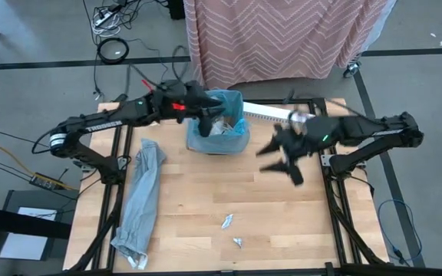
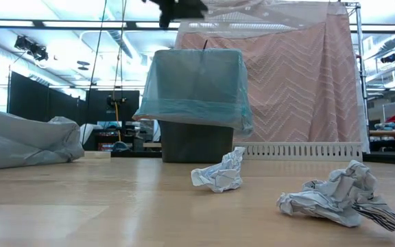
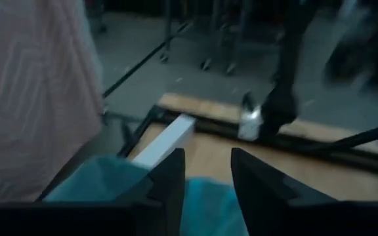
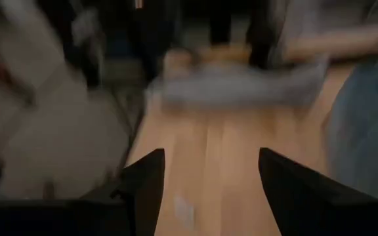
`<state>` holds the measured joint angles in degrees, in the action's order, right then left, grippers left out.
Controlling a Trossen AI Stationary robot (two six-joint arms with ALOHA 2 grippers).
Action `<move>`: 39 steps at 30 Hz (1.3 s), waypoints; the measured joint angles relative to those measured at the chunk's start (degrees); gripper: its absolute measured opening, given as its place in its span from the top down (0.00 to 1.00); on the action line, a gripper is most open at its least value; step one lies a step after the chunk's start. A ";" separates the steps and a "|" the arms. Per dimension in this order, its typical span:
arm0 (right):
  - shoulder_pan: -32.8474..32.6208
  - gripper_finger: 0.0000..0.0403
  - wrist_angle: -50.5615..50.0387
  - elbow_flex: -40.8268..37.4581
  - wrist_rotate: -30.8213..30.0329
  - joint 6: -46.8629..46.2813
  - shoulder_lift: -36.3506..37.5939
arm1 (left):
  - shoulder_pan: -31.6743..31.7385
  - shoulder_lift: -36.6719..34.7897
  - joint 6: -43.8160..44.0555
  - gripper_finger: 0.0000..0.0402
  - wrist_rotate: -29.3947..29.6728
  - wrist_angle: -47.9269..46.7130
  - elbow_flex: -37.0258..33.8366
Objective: Place trash/remove bag and relplace
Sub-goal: Put the white paper into the trash bin
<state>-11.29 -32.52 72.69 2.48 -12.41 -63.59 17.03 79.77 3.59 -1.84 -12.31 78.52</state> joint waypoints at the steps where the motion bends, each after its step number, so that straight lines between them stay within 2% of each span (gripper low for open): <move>1: -1.38 0.42 -2.41 -0.46 -0.27 0.80 -0.86 | -0.37 -1.22 0.33 0.68 -0.66 -0.34 0.27; 4: -5.06 0.43 -5.04 -2.68 -1.34 3.82 -3.60 | -1.82 -5.22 0.96 0.69 -0.91 -3.18 1.06; 7: -7.32 0.42 -1.82 -6.73 -1.93 5.57 -7.10 | -4.03 -10.33 1.41 0.70 -0.79 -6.11 1.07; 10: -8.21 0.42 7.38 -11.42 -2.22 5.28 -11.31 | -7.54 -15.05 2.92 0.70 0.86 -10.58 1.14; 12: -8.11 0.42 17.06 -14.22 -0.24 4.46 -14.14 | -10.59 -17.32 4.09 0.70 2.63 -14.31 1.18; 15: -7.21 0.42 31.56 -17.56 4.34 3.65 -18.09 | -15.16 -19.82 6.03 0.70 7.71 -21.22 1.11; 18: -6.54 0.42 38.92 -19.23 5.53 3.57 -22.46 | -19.21 -21.51 8.82 0.70 13.63 -27.37 1.11; 22: -6.69 0.42 42.10 -19.51 8.25 5.46 -30.01 | -23.29 -21.70 10.52 0.70 16.78 -31.05 -0.20; 26: -8.44 0.42 43.85 -17.37 12.22 6.12 -36.99 | -25.71 -21.71 11.55 0.70 17.97 -30.87 -2.66; 35: -9.84 0.39 44.88 -12.99 7.56 4.96 -44.58 | -27.34 -21.71 15.28 0.70 18.47 -30.81 -7.97; 39: -9.92 0.39 44.44 -13.01 7.88 4.95 -48.63 | -27.99 -21.71 15.43 0.70 18.73 -28.36 -9.91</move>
<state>-21.21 11.92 59.68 10.36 -7.46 -112.23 -10.96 58.06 19.03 16.90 -40.67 68.61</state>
